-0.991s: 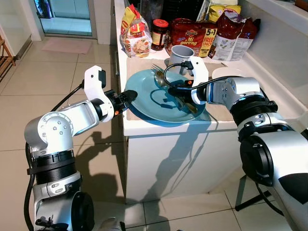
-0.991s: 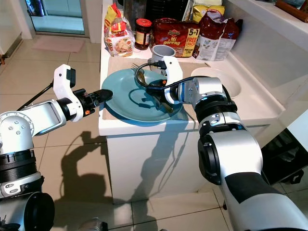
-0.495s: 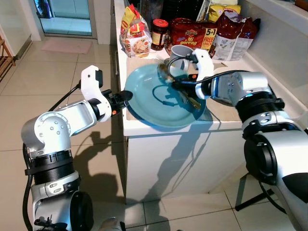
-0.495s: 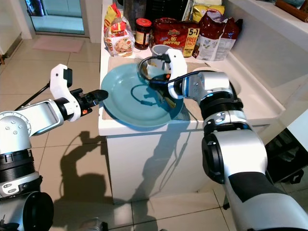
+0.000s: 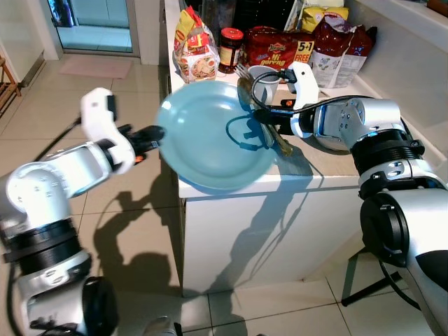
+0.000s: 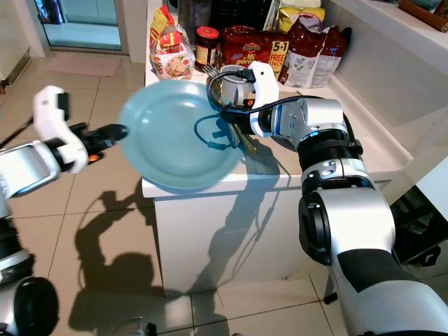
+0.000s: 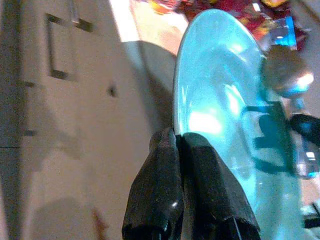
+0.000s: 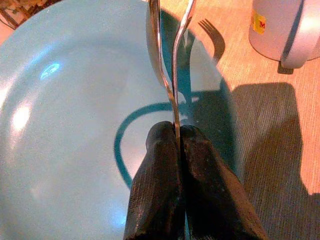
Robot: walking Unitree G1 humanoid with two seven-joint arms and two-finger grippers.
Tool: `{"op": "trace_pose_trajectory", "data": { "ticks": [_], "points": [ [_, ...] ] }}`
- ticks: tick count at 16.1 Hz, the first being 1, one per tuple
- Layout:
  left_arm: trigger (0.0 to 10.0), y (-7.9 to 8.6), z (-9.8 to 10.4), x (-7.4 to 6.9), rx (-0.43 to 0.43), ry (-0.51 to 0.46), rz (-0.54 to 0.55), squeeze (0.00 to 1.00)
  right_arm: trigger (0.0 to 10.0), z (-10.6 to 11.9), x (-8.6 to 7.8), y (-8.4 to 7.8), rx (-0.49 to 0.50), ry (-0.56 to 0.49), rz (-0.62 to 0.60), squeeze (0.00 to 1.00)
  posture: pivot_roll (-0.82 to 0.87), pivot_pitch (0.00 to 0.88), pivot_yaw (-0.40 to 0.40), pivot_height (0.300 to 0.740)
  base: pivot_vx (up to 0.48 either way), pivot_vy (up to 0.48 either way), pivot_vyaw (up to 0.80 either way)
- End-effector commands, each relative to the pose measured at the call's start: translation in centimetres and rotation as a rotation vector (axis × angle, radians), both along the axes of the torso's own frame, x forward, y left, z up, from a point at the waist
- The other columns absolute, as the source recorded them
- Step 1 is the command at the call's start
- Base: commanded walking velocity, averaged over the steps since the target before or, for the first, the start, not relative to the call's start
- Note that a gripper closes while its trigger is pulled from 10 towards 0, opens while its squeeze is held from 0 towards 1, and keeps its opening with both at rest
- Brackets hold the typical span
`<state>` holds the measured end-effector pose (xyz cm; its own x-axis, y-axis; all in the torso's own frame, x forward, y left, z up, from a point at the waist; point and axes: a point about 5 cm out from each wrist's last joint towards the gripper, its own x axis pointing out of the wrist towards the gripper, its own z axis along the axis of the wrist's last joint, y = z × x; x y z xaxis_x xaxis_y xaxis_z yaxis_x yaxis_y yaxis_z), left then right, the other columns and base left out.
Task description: Setting the table
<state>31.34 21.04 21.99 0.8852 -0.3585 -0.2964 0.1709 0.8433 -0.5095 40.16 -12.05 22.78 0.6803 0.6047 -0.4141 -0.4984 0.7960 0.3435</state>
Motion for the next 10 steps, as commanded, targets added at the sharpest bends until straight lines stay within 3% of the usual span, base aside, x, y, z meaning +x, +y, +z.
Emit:
{"op": "trace_pose_trajectory", "data": {
  "ticks": [1,2,10],
  "points": [
    [0.0,1.0,-0.3,-0.1,0.034,0.019,0.055,0.00,0.0,2.4,0.3,-0.2,0.016,-0.073,-0.004,0.00,0.05,0.000,-0.095,0.740,0.000,0.000,0.00],
    [0.0,2.1,-0.3,-0.3,0.053,0.029,0.087,0.00,0.0,2.6,0.4,-0.2,0.022,-0.080,-0.006,0.00,0.05,0.000,-0.095,0.740,0.000,0.000,0.00],
    [0.0,2.1,-0.3,-0.3,0.053,0.029,0.087,0.00,0.0,2.6,0.4,-0.2,0.022,-0.080,-0.006,0.00,0.05,0.000,-0.095,0.740,0.000,0.000,0.00]
  ]
}}
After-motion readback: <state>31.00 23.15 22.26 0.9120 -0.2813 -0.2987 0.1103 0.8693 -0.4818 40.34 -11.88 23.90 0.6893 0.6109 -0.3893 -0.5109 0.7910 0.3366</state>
